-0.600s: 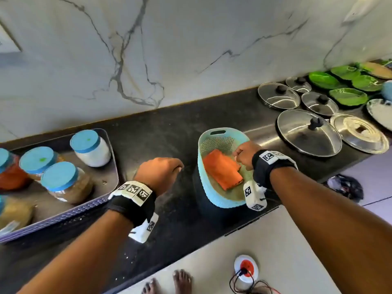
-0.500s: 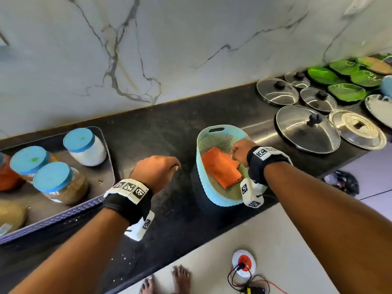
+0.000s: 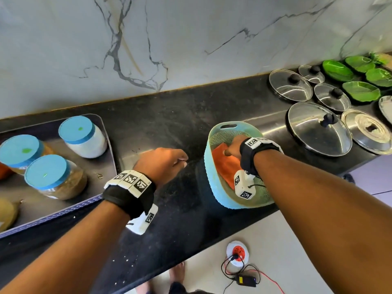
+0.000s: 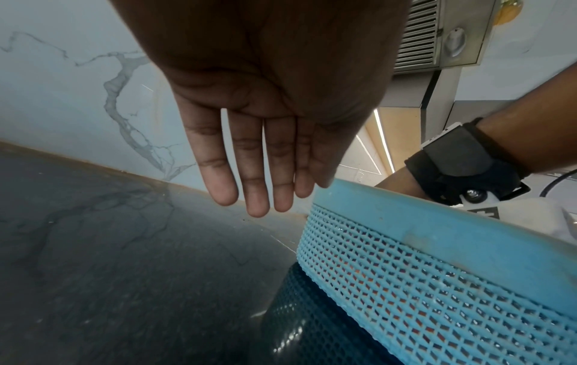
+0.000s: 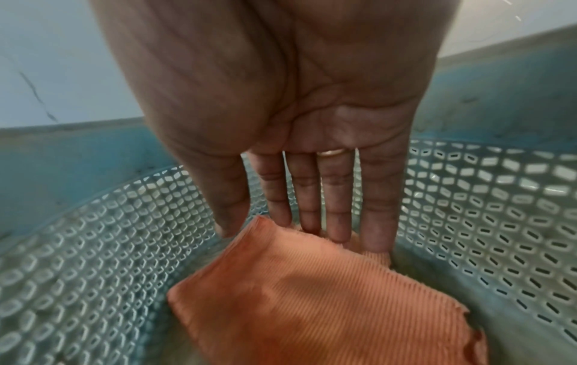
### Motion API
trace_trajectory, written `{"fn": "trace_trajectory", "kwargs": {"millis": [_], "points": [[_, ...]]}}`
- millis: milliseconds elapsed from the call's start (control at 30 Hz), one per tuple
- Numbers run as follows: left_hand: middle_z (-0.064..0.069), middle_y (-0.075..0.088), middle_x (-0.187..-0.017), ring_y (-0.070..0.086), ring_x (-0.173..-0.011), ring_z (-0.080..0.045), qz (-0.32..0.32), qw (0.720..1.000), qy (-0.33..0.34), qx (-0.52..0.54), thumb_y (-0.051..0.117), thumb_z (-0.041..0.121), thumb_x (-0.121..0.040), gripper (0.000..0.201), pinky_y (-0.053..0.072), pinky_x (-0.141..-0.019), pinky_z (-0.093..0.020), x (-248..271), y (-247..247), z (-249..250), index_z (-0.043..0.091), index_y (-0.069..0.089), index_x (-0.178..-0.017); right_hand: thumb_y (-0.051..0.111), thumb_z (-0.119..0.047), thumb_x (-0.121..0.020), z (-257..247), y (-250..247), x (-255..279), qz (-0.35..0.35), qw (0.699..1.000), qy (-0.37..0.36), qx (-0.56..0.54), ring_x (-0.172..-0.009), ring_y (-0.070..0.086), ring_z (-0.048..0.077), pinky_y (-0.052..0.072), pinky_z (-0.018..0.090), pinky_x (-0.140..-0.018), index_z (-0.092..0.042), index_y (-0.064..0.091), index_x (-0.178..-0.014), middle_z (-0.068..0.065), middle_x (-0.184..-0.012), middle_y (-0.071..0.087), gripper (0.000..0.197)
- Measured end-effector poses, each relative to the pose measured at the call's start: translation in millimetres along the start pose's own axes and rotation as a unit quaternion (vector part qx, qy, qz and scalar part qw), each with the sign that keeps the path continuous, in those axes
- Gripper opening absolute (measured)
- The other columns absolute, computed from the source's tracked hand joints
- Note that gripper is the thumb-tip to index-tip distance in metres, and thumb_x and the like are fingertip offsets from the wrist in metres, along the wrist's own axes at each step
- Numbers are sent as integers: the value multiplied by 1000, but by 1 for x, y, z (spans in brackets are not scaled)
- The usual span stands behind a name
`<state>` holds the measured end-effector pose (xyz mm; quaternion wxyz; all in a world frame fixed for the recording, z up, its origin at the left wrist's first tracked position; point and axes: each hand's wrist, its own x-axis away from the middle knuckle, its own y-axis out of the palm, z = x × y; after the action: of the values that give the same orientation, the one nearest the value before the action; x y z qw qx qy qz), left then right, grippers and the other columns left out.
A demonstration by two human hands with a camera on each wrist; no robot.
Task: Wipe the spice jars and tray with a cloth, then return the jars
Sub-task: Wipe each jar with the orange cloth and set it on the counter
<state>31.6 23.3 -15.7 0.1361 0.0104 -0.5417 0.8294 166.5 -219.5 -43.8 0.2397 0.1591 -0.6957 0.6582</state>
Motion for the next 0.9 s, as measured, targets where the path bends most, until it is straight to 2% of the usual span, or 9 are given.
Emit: {"fn": "trace_trajectory", "kwargs": {"millis": [100,233,300,367,500,633,733,800,900], "points": [[15,70,-122,67,-111,-14,-13,1000,14,13,54,38,-99,31,55,-86,-33,-10,-2,8,35,61,-129,77,-39,-77,2,3,-5,-3,999,-2,40,-100,64,32,52,45,-95,-18,65,-115,3,-105,69,45],[19,66,-129,66,-113,-12,-22,999,43,19,52,40,-100,44,57,-87,-41,-22,-2,21,41,41,-142,83,-34,-56,16,14,-29,-11,995,24,101,-76,65,23,58,42,-82,-23,65,-88,-7,-76,63,39],[18,65,-130,67,-112,-13,-21,998,58,17,52,41,-100,48,58,-85,-42,-26,-1,25,43,34,-144,84,-34,-57,11,8,-21,-18,994,25,101,-74,65,22,57,40,-82,-21,58,-78,-5,-74,63,36],[18,65,-130,67,-112,-14,-19,997,67,10,51,42,-100,47,59,-84,-43,-29,-1,27,42,34,-144,84,-35,-65,7,3,-16,-20,995,14,96,-79,65,25,54,36,-82,-21,56,-83,-3,-77,62,36],[17,65,-130,66,-113,-13,-19,998,65,3,51,42,-100,43,59,-84,-41,-31,3,24,40,41,-141,82,-28,-72,5,1,-18,-13,997,-18,74,-78,64,25,49,32,-75,-22,68,-90,-2,-78,65,24],[12,66,-128,65,-114,-17,-12,998,59,-7,51,41,-100,35,57,-86,-41,-30,4,24,37,53,-134,71,-34,-72,4,2,-8,-23,998,-37,50,-74,66,24,56,34,-76,-14,71,-78,4,-79,71,21],[10,68,-124,66,-112,-17,-15,999,50,3,51,41,-99,32,56,-86,-42,-30,4,27,38,58,-130,62,-42,-79,3,-10,7,-31,998,-60,-15,-68,62,21,47,28,-64,-16,65,-65,1,-68,65,29],[10,70,-121,67,-111,-17,-17,999,40,13,52,43,-98,30,56,-87,-42,-29,4,26,40,59,-127,62,-34,-83,3,-21,22,-1,995,-72,-61,-61,55,17,36,26,-57,-19,58,-59,-4,-56,58,29],[10,71,-119,66,-111,-18,-19,999,16,25,54,43,-98,28,55,-90,-41,-23,3,23,40,62,-125,61,-10,-82,11,-39,53,43,979,-113,-164,-44,46,5,34,15,-47,-25,47,-59,-11,-37,48,32]]}}
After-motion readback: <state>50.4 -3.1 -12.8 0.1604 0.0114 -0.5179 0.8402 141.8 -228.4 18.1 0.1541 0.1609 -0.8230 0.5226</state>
